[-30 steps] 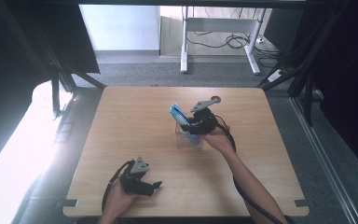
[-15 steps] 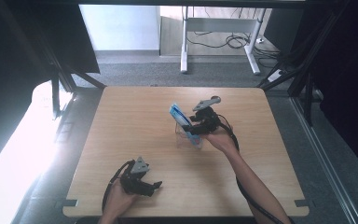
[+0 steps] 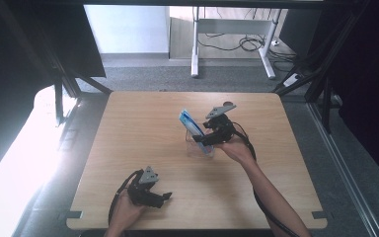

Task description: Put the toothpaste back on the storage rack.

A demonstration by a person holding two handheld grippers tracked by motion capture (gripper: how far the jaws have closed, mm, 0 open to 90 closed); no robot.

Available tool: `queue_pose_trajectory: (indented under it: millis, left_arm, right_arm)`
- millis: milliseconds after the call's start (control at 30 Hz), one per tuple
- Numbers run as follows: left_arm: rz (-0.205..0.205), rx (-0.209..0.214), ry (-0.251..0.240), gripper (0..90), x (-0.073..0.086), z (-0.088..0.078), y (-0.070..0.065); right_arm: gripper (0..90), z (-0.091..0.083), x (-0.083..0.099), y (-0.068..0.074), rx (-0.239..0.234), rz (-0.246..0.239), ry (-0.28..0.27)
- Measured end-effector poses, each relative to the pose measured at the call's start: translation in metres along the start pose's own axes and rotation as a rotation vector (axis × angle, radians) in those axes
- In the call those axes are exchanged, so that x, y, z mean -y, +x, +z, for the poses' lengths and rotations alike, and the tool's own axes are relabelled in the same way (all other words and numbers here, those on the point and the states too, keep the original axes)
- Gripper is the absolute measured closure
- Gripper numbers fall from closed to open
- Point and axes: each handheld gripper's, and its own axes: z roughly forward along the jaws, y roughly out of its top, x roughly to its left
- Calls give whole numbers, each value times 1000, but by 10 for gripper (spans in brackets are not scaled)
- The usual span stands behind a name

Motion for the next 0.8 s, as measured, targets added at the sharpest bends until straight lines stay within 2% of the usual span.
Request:
queue_pose_trajectory:
  millis: [233, 433, 667, 800]
  left_arm:
    - [-1, 0, 3, 129, 0, 0, 0]
    - [2, -2, 4, 129, 0, 0, 0]
    - [-18, 6, -25, 129, 0, -3, 1]
    - [-15, 9, -27, 129, 0, -4, 1]
  right_arm:
    - [165, -6, 2, 4, -16, -2, 9]
    - [138, -16, 6, 10, -14, -18, 17]
    - [92, -28, 13, 15, -13, -21, 35]
    - [48, -35, 18, 17, -3, -16, 43]
